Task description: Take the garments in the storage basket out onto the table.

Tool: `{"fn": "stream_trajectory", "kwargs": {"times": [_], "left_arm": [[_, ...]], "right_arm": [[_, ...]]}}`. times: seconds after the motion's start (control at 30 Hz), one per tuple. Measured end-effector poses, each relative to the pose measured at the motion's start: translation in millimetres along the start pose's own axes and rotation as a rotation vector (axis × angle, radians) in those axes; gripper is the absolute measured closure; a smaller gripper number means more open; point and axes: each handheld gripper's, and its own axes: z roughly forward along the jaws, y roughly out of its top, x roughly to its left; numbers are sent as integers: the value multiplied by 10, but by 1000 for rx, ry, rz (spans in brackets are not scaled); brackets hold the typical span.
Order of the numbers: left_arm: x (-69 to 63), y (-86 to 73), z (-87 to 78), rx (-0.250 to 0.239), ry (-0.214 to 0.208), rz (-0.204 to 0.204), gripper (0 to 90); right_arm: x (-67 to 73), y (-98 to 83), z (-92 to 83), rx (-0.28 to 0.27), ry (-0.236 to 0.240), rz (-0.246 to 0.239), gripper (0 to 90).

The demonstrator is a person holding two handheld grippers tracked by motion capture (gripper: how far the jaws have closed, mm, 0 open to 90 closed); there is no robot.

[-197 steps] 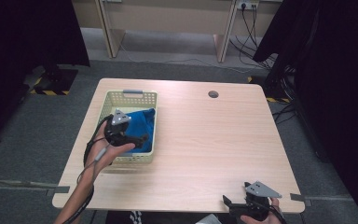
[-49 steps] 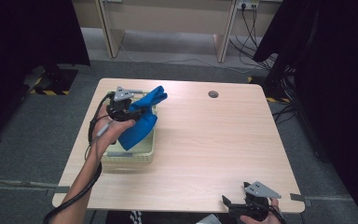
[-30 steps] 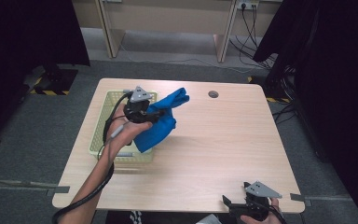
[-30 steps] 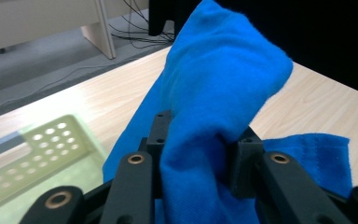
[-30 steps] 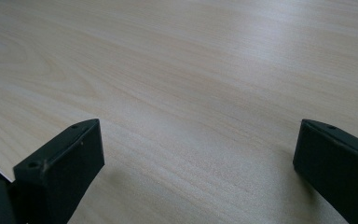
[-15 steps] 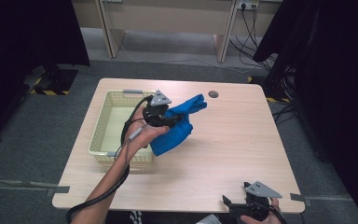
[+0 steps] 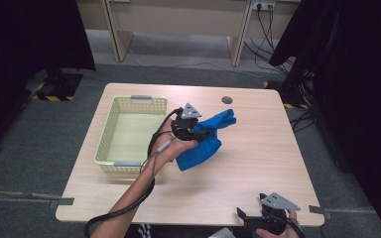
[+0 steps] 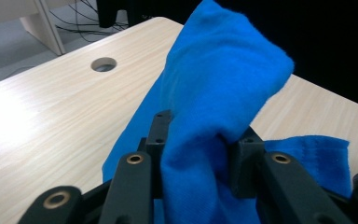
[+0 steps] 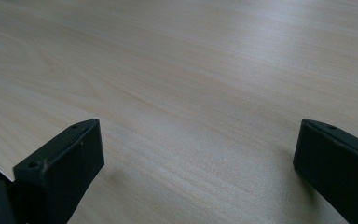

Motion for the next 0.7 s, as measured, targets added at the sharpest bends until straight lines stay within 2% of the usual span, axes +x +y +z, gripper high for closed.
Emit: {"fn": "stream_trajectory", "kwargs": {"times": [0.47, 0.7], "left_arm": [[-201, -107, 313, 14, -50, -2, 659], [-258, -211, 466, 39, -55, 1, 655]], "right_arm": [[-3, 1, -4, 1, 4, 5, 19], [-3, 2, -1, 0, 3, 2, 19]]}}
